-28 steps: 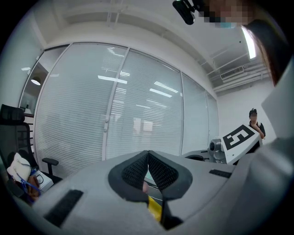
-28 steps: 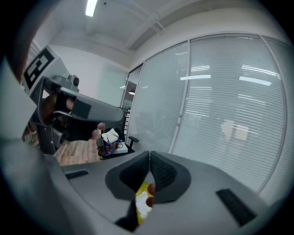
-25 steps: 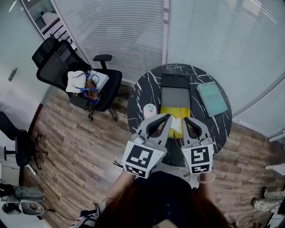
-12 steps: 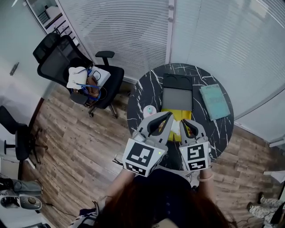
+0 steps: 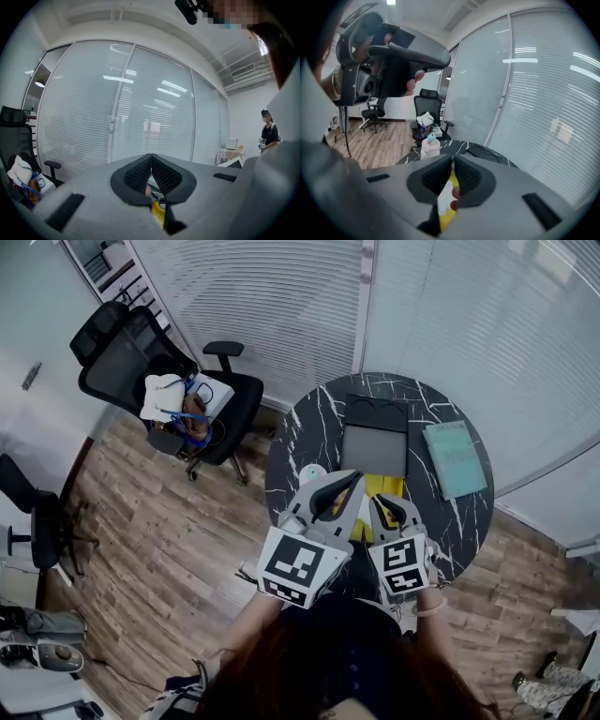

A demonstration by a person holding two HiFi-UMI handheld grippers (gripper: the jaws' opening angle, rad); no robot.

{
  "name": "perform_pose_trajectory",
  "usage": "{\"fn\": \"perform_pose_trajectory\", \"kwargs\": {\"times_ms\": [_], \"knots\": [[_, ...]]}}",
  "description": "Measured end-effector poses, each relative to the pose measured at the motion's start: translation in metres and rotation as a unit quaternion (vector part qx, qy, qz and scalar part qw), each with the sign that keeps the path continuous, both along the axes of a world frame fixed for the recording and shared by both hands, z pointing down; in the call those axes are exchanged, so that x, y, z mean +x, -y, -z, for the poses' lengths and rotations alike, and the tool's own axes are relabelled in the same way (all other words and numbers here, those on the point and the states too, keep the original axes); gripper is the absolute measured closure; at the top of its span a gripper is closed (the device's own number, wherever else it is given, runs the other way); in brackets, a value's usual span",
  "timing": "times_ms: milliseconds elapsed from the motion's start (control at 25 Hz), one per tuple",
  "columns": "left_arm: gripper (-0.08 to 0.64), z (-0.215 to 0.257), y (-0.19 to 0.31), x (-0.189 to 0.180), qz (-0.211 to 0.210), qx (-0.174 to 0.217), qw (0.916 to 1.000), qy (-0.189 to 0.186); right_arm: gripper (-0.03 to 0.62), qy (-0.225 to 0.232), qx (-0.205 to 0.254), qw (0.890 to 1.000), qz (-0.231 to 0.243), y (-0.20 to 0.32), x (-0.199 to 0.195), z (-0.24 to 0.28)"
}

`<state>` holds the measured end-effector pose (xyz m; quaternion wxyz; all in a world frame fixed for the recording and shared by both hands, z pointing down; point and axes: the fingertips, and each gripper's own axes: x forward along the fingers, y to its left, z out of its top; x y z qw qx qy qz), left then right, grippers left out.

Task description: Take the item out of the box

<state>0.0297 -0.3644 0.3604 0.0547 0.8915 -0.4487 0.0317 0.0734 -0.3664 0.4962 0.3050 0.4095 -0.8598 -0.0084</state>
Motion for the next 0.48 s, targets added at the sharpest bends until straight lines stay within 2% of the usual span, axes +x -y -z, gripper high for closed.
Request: {"fn": "perform_pose_trajectory", "kwargs": {"times_ms": [480], "knots": [[0.534,-0.009,0.011,0.003,0.004,-0.013,0.9999,0.009,0.566,-0.019,-0.055,0.998,0.025,0.004,-0.005,-0.052]]}}
